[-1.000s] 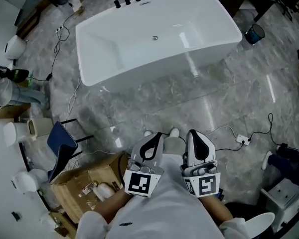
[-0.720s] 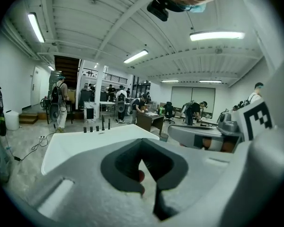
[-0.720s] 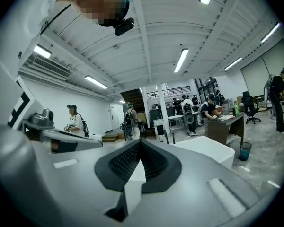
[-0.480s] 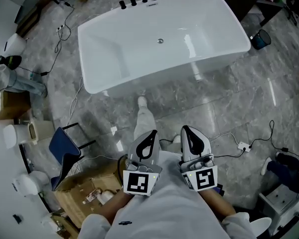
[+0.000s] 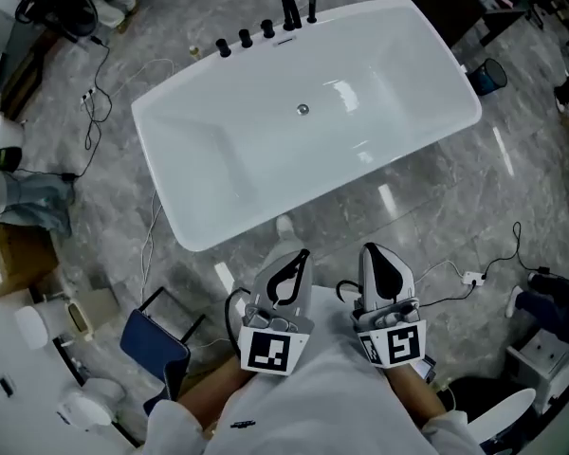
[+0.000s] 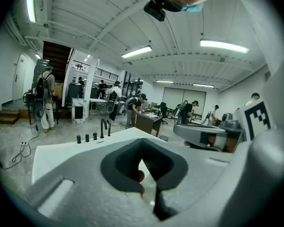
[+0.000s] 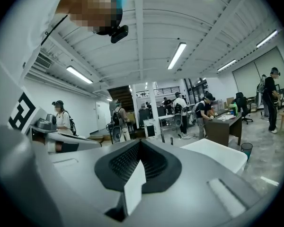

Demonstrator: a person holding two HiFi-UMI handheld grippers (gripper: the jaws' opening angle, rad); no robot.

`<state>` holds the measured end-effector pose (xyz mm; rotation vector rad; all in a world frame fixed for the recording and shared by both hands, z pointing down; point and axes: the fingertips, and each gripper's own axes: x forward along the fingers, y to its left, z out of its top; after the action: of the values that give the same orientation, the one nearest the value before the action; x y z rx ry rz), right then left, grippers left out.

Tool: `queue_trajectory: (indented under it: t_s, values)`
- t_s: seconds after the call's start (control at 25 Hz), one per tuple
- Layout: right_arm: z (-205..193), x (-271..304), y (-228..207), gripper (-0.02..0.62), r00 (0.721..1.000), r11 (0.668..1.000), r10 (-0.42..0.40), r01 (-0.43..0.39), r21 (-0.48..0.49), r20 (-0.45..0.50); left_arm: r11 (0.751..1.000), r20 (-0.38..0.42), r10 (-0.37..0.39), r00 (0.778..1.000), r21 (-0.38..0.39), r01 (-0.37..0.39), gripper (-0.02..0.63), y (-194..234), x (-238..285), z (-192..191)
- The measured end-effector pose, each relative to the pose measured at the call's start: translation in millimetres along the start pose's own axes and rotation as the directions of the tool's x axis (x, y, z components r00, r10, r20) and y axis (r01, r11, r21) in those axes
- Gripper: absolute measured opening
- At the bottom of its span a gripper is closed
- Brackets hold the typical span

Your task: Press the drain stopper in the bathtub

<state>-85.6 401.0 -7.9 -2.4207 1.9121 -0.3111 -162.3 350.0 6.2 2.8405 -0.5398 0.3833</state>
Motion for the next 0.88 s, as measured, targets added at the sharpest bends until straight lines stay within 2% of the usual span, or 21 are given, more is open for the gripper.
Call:
queue_trajectory:
  t_s: [0.24,0.56,0.68,0.76,0.88]
  values:
    - [-1.8,61.4,-3.4,0.003,0.998,0.998,-0.061,0.06,-0.023,-0.028,0.999,0.029,-0.051,0.998,0.008,0.051,0.005,60.2,53.8,20.3]
    - [11.0,147.3,-37.0,-0.003,0.998,0.998,-0.002,-0.002,-0.06,-0.067,0.999,0.017,-0.022,1.0,-0.037,0.023,0.005,100.4,121.2,42.9]
    - [9.0,187.6,-58.1,-0.003,0.994,0.996,0.04,-0.048,-0.072,-0.105,0.998,0.005,0.017,1.0,-0.054,-0.017,0.005,113.8,152.8,49.2]
    - [6.7,215.9,-72.1,-0.003,0.988,0.993,0.086,-0.096,-0.074,-0.129,0.996,0.001,0.068,0.998,-0.065,-0.067,0.005,126.3,177.3,50.6]
    - [-2.4,254.6,-91.8,-0.003,0.968,0.979,0.179,-0.194,-0.069,-0.178,0.979,-0.028,0.157,0.987,-0.127,-0.16,0.005,143.4,210.9,42.8]
